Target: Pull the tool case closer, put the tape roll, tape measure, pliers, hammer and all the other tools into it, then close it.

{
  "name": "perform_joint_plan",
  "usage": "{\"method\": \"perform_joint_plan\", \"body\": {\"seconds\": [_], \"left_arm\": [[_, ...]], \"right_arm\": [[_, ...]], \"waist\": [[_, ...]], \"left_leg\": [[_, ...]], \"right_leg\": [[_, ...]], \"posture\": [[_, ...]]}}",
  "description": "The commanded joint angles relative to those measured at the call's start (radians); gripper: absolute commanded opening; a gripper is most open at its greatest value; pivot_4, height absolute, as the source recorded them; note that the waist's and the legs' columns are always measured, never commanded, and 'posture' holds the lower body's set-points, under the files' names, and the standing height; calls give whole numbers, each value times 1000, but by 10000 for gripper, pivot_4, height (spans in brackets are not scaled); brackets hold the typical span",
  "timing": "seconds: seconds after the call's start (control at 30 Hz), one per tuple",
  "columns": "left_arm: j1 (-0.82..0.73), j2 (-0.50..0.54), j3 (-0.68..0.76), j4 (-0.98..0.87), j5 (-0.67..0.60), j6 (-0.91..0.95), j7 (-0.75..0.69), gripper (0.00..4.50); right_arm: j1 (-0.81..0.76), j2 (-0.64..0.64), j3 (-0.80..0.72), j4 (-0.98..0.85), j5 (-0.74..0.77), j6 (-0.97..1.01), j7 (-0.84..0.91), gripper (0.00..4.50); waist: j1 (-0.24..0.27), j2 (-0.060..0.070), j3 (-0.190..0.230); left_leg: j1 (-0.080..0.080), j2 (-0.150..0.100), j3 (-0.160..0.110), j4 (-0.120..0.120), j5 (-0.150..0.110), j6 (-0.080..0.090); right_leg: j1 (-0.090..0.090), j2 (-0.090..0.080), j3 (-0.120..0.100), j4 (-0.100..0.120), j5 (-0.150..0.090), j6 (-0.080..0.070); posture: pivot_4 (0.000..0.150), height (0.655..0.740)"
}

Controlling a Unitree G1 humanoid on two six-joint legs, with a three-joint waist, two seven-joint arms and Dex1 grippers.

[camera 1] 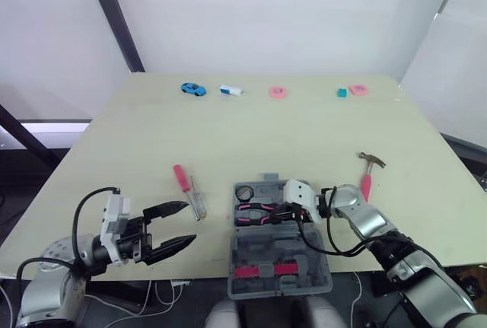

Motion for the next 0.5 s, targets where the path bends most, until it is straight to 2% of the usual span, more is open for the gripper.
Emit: {"method": "perform_joint_plan", "body": {"seconds": [0.03,0.27,0.33,0.47,0.5], "left_arm": [[1,-2,0,-30,5,-2,26,45000],[-5,-47,11,-50,57,-1,196,45000],[-4,-58,14,-65,67,38,269,45000],[27,-83,29,-98,62,58,347,45000],[42,-87,33,-102,64,57,357,45000]], "right_arm": [[53,-2,51,113,-75,78,-14,347],[114,24,-185,-118,114,-26,-87,347],[168,7,-250,-218,179,-54,-79,347],[282,-94,-362,-376,263,38,-74,347],[316,-123,-397,-404,275,40,-82,2660]], "waist": [[-3,-6,-7],[-3,-4,-6],[0,1,-1],[6,2,0],[7,2,0]], "left_leg": [[5,0,0,-3,0,0],[3,0,-5,-6,0,0],[0,0,-5,-6,0,0],[-10,-1,-4,-6,0,0],[-10,-1,-4,-6,0,0]], "right_leg": [[4,-1,0,0,-1,-1],[3,-3,0,-2,0,-5],[1,-3,0,-3,0,-4],[-8,-2,-1,-3,0,-3],[-8,-2,-1,-3,0,-2]], "posture": [[1500,7400],[1500,7400],[1500,7400],[1500,7400],[1500,7400]]}}
